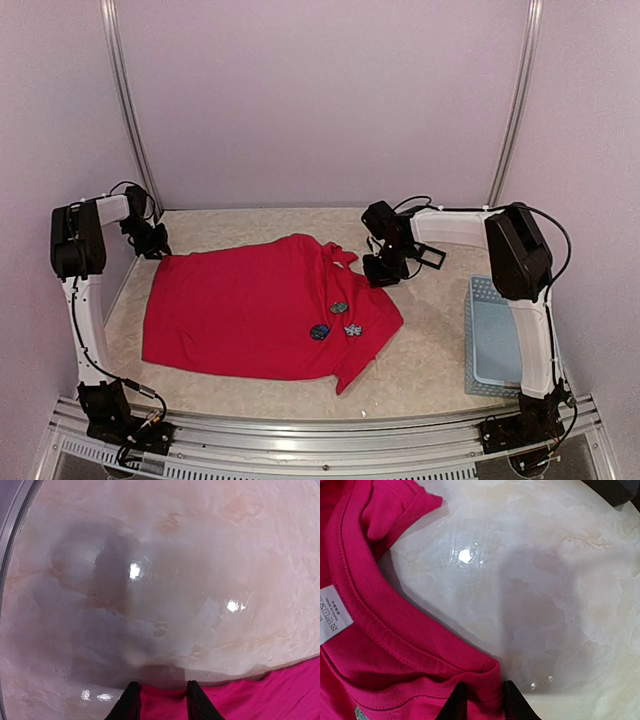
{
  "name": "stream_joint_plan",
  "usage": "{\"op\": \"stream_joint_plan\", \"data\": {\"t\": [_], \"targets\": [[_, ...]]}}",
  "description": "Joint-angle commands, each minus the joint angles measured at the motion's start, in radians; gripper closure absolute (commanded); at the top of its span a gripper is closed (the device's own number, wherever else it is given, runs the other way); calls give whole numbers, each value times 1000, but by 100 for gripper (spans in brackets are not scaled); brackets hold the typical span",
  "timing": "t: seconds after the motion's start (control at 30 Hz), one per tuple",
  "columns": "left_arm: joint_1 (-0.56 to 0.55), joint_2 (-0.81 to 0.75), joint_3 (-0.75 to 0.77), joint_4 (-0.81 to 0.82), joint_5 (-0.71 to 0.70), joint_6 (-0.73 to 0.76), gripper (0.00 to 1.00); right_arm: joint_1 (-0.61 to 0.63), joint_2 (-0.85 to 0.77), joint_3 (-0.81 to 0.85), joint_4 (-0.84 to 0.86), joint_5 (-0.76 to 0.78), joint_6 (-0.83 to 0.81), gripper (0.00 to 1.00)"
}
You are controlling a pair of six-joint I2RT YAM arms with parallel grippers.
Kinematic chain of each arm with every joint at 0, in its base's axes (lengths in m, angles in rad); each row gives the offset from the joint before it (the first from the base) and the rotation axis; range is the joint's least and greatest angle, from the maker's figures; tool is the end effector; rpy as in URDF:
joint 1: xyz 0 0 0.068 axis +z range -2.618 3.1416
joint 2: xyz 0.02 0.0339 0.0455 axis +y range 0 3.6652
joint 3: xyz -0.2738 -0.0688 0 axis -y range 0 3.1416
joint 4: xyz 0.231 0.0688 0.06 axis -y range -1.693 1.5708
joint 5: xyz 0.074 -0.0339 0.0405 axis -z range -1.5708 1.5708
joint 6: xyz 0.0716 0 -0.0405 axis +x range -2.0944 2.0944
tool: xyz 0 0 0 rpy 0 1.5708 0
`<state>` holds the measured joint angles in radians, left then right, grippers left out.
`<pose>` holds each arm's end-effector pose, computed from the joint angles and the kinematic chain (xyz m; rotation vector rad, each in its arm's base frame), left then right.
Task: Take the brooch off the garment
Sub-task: Smooth out the flattened clothing at the center of the board.
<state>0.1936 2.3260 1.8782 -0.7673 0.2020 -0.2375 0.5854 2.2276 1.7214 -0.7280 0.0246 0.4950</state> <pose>0.4856 0.0806 0.1318 -0.5444 2.7230 -0.2923 0.3897 0.2562 0.1334 -0.1221 2.8297 0.2176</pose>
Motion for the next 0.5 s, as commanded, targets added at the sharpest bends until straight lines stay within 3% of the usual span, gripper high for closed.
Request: {"op": "stream_joint_plan", "data": {"t": [0.0,0.1,0.47], "targets": [[-10,19,9,6,15,-20,79,-17,27,-18,20,11,7,87],[5,13,5,20,25,-65,99,-31,-18,-60,33,48,31,100],[79,-75,-18,94,-31,-144,100,-53,-223,-279,-67,163,126,100]]}}
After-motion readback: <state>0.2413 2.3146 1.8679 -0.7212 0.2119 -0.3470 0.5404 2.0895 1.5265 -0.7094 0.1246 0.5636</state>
